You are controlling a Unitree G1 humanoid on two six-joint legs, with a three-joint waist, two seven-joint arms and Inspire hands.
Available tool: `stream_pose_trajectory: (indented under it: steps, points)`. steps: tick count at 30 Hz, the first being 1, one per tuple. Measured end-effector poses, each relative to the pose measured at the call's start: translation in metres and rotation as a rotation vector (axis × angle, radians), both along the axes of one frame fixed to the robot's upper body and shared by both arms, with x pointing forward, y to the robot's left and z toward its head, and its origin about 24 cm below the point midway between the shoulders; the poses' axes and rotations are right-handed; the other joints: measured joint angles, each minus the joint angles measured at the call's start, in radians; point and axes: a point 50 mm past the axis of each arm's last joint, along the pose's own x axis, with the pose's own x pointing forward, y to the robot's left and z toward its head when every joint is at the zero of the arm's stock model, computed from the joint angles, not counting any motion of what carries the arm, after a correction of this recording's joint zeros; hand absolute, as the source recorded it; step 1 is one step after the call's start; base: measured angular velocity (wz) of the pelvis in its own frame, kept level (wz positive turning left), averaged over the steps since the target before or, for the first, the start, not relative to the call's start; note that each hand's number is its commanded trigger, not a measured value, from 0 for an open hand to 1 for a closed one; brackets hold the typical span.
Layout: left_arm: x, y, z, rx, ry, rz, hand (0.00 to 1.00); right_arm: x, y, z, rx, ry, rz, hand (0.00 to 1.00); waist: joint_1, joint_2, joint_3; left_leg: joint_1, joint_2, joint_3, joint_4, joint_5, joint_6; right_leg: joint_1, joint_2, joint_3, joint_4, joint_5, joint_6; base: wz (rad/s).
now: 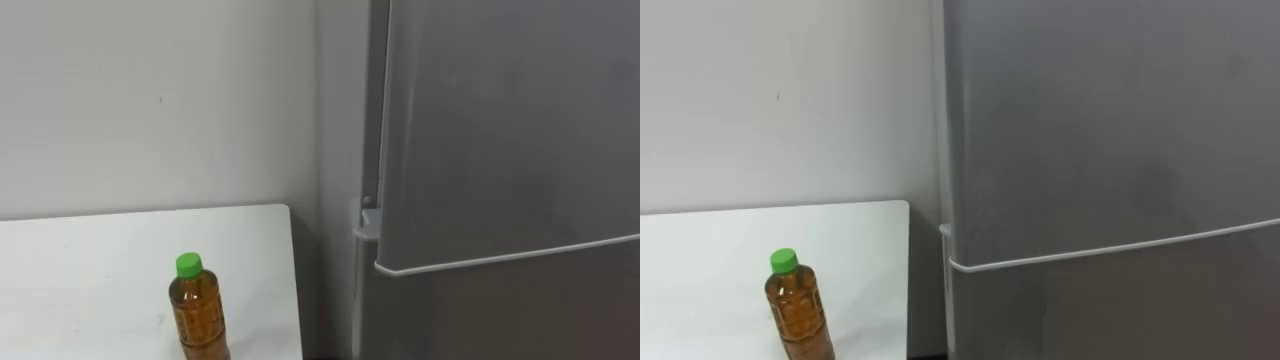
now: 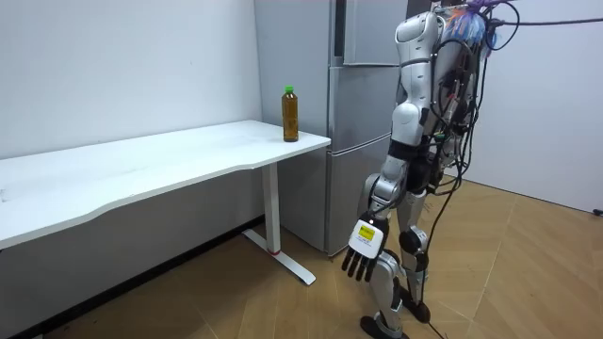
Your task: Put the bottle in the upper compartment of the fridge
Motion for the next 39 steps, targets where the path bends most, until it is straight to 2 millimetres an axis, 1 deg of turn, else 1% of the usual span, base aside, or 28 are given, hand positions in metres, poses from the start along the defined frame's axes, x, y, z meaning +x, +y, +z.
stream_pose_trajectory:
  steps: [3, 7, 13, 15, 19, 22, 25, 26, 28, 30, 31, 33, 34, 36, 37, 39]
  points:
    - [0.009, 0.001, -0.001, 0.001, -0.015, -0.017, 0.0, -0.001, 0.0, 0.0, 0.0, 0.005, 0.0, 0.0, 0.0, 0.0, 0.0001, 0.0, 0.001, 0.001, 0.001, 0.0, -0.001, 0.0, 0.001, -0.002, 0.001, 0.0, 0.0, 0.0]
    - [0.012, 0.002, -0.001, 0.008, -0.014, -0.055, 0.0, 0.0, 0.0, -0.001, 0.001, 0.016, 0.001, 0.0, -0.002, 0.0, 0.0004, 0.002, 0.001, -0.001, -0.006, 0.0, -0.002, 0.002, 0.002, -0.007, 0.0, 0.0, 0.0, 0.0]
    - [0.006, 0.001, -0.001, 0.005, 0.006, -0.042, 0.0, -0.001, -0.001, -0.001, 0.004, 0.025, 0.002, 0.0, 0.006, 0.0, 0.0008, 0.002, 0.001, 0.0, -0.007, -0.001, -0.002, 0.001, 0.001, -0.006, 0.0, 0.0, 0.0, 0.0]
    - [0.005, 0.001, -0.001, 0.007, 0.012, -0.039, 0.0, -0.001, -0.001, -0.001, -0.002, 0.036, -0.001, 0.0, 0.019, 0.0, 0.0006, 0.002, 0.001, 0.0, -0.007, -0.001, -0.002, 0.001, 0.002, -0.006, 0.0, 0.0, 0.0, 0.0]
    - [0.003, 0.003, 0.0, 0.017, 0.019, -0.02, 0.0, -0.003, -0.003, -0.001, -0.011, 0.052, 0.015, 0.0, 0.029, 0.001, 0.0004, 0.003, 0.001, -0.001, -0.005, -0.001, -0.002, 0.002, 0.001, -0.006, 0.001, 0.0, 0.0, 0.0]
    - [-0.001, 0.006, 0.001, 0.029, 0.019, 0.024, 0.0, -0.003, -0.005, 0.0, -0.021, 0.058, 0.031, 0.0, 0.029, 0.008, 0.0002, 0.018, 0.001, -0.001, -0.006, -0.001, -0.002, 0.016, 0.001, -0.006, 0.0, 0.0, 0.0, 0.0]
    - [0.002, 0.014, 0.003, 0.071, -0.017, 0.125, 0.0, -0.001, -0.009, 0.001, -0.04, 0.053, 0.034, 0.0, 0.028, 0.02, 0.0007, 0.019, 0.0, -0.002, -0.01, -0.001, -0.002, 0.018, 0.001, -0.006, 0.0, 0.0, 0.0, 0.0]
    - [0.003, 0.019, 0.005, 0.089, -0.039, 0.167, 0.0, -0.002, -0.01, 0.001, -0.044, 0.051, 0.028, 0.0, 0.027, 0.025, 0.001, 0.021, 0.0, -0.005, -0.01, -0.001, -0.002, 0.021, 0.0, -0.007, 0.0, 0.0, 0.0, 0.07]
    - [0.014, 0.031, 0.008, 0.131, -0.097, 0.221, 0.0, -0.002, -0.012, 0.002, -0.051, 0.05, 0.024, 0.0, 0.023, 0.033, 0.0006, 0.018, 0.0, -0.01, -0.008, -0.001, -0.002, 0.021, 0.0, -0.009, 0.001, 0.0, 0.0, 0.08]
    - [0.033, 0.049, 0.017, 0.205, -0.209, 0.274, 0.0, -0.001, -0.018, 0.003, -0.072, 0.044, 0.035, 0.0, 0.031, 0.047, 0.0034, 0.015, 0.0, -0.01, -0.005, 0.0, -0.003, 0.018, 0.001, -0.009, 0.002, 0.0, 0.0, 0.0]
    - [0.038, 0.053, 0.019, 0.222, -0.242, 0.287, 0.0, -0.001, -0.019, 0.004, -0.077, 0.043, 0.036, 0.0, 0.033, 0.051, 0.0032, 0.015, 0.0, -0.01, -0.005, 0.0, -0.003, 0.018, 0.0, -0.009, 0.003, 0.0, 0.0, 0.0]
    - [0.057, 0.067, 0.029, 0.296, -0.351, 0.32, 0.0, 0.001, -0.026, 0.006, -0.104, 0.042, 0.063, 0.0, 0.037, 0.064, 0.0025, 0.017, -0.001, -0.009, -0.006, 0.0, -0.003, 0.019, -0.001, -0.008, 0.003, 0.0, 0.0, 0.0]
    - [0.063, 0.069, 0.032, 0.309, -0.382, 0.334, 0.0, 0.002, -0.027, 0.006, -0.108, 0.038, 0.071, 0.0, 0.037, 0.065, 0.0025, 0.017, -0.001, -0.009, -0.007, 0.001, -0.003, 0.018, -0.001, -0.008, 0.003, 0.0, 0.0, 0.0]
    - [0.082, 0.079, 0.043, 0.351, -0.488, 0.38, 0.0, 0.0, -0.029, 0.007, -0.118, 0.042, 0.085, 0.0, 0.038, 0.07, 0.0021, 0.017, -0.001, -0.009, -0.007, 0.002, -0.003, 0.018, 0.0, -0.008, 0.002, 0.0, 0.0, 0.0]
    - [0.088, 0.081, 0.046, 0.358, -0.516, 0.385, 0.0, 0.0, -0.029, 0.007, -0.122, 0.041, 0.095, 0.0, 0.037, 0.071, 0.0017, 0.016, -0.001, -0.009, -0.007, 0.002, -0.003, 0.016, 0.0, -0.008, 0.002, 0.0, 0.0, 0.0]
    - [0.114, 0.089, 0.065, 0.402, -0.662, 0.395, 0.0, 0.0, -0.03, 0.007, -0.132, 0.032, 0.089, 0.0, 0.045, 0.071, 0.0012, 0.011, -0.002, -0.007, -0.011, 0.002, -0.004, 0.007, 0.0, -0.004, 0.004, 0.0, 0.0, -0.04]
